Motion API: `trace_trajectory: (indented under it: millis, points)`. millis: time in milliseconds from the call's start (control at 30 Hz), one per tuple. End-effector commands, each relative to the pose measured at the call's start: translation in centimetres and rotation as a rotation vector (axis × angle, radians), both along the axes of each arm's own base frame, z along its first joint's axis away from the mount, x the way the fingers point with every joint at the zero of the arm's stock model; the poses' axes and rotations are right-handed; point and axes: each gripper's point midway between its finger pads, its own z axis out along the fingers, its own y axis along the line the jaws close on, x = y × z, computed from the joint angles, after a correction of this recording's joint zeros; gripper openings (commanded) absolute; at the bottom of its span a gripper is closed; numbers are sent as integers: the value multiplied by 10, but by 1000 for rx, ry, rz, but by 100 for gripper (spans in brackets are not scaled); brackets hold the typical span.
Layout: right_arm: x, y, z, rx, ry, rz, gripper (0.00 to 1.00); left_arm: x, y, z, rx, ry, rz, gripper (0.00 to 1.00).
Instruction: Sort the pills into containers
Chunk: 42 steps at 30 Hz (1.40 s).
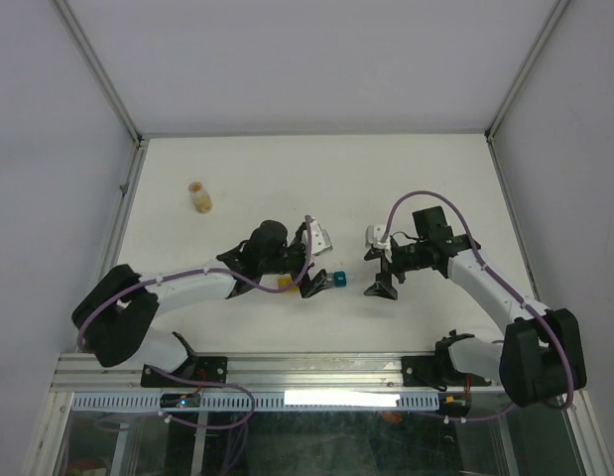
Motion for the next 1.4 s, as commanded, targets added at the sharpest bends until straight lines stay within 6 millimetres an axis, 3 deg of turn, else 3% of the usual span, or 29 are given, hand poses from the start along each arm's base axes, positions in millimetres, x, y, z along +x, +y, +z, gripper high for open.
trace_trajectory:
  millis: [0, 33, 167, 333, 467, 800, 1367]
  points:
    - [6, 7, 9, 45, -361, 204, 99, 4, 14, 81, -282, -125, 132, 99]
    - [6, 9, 8, 36, -376, 226, 99, 5, 20, 95, -335, -130, 171, 99]
    - [14, 23, -1, 15, -341, 273, 98, -1, 59, 113, -510, -89, 352, 99]
    - [23, 49, -31, -100, -268, 277, 96, 6, 104, 112, -632, 6, 600, 99]
    - [34, 64, -41, -159, -243, 244, 95, 4, 122, 110, -677, 30, 676, 99]
    - [32, 70, -68, -250, -174, 207, 87, 3, 130, 98, -658, 50, 715, 99]
    - [40, 70, -77, -297, -140, 109, 53, 5, 130, 94, -646, 53, 724, 99]
